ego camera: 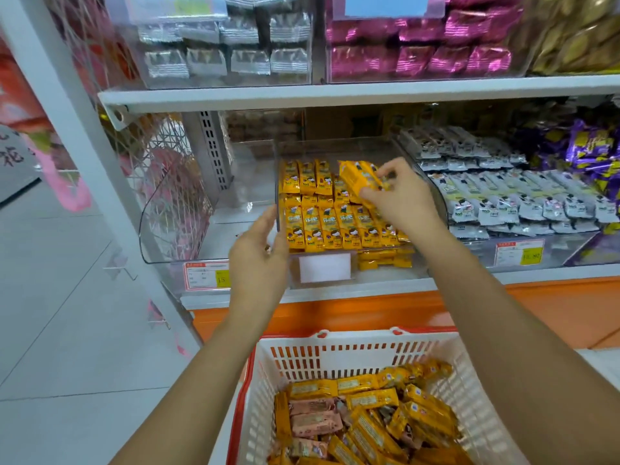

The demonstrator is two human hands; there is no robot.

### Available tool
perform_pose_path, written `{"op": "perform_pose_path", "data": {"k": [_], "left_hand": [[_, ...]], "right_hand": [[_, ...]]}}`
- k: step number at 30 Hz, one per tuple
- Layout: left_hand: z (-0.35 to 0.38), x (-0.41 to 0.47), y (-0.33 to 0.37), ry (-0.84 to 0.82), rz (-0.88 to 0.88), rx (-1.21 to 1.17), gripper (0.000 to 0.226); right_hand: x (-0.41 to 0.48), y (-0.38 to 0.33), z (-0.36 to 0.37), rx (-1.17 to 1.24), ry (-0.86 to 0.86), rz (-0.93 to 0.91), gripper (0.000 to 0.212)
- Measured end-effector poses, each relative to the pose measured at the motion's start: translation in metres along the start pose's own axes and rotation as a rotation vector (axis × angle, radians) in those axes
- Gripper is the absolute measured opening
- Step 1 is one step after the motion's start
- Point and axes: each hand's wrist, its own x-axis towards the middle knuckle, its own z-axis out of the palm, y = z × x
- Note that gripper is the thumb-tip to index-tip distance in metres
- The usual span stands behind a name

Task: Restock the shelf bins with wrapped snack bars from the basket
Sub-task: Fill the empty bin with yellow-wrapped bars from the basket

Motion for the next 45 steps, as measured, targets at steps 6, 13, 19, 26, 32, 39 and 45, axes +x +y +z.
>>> {"op": "perform_pose_path", "data": {"k": [6, 13, 19, 26, 32, 39, 45], "left_hand": [[0.004, 0.001, -0.010, -0.020, 0.075, 0.219, 0.045], [0.003, 0.005, -0.013, -0.055, 0.061, 0.170, 0.043], [0.001, 0.004, -0.013, -0.060, 0.052, 0.102, 0.044], [-0.013, -0.010, -0.014, -0.112, 0.111, 0.188, 0.041], [-0.030, -0.034, -0.022, -0.213, 0.131, 0.392, 0.020], [-0.045, -0.082, -0.063, -0.819, -0.026, 0.958, 0.032], [-0.065, -0.126, -0.090, -1.151, -0.304, 1.173, 0.047]], "right_hand": [[0.080, -0.003, 0.034, -0.238, 0.011, 0.123, 0.043], [0.094, -0.004, 0.073, -0.373, 0.008, 0.102, 0.038], [0.079, -0.007, 0.070, -0.258, -0.104, 0.038, 0.039], [0.029, -0.014, 0.034, -0.190, -0.050, -0.160, 0.033], [-0.065, 0.008, 0.018, -0.210, -0.221, -0.310, 0.037], [-0.158, 0.099, 0.046, -0.393, -0.644, -0.102, 0.030], [-0.221, 0.206, 0.078, -0.756, -0.929, 0.078, 0.060]]}}
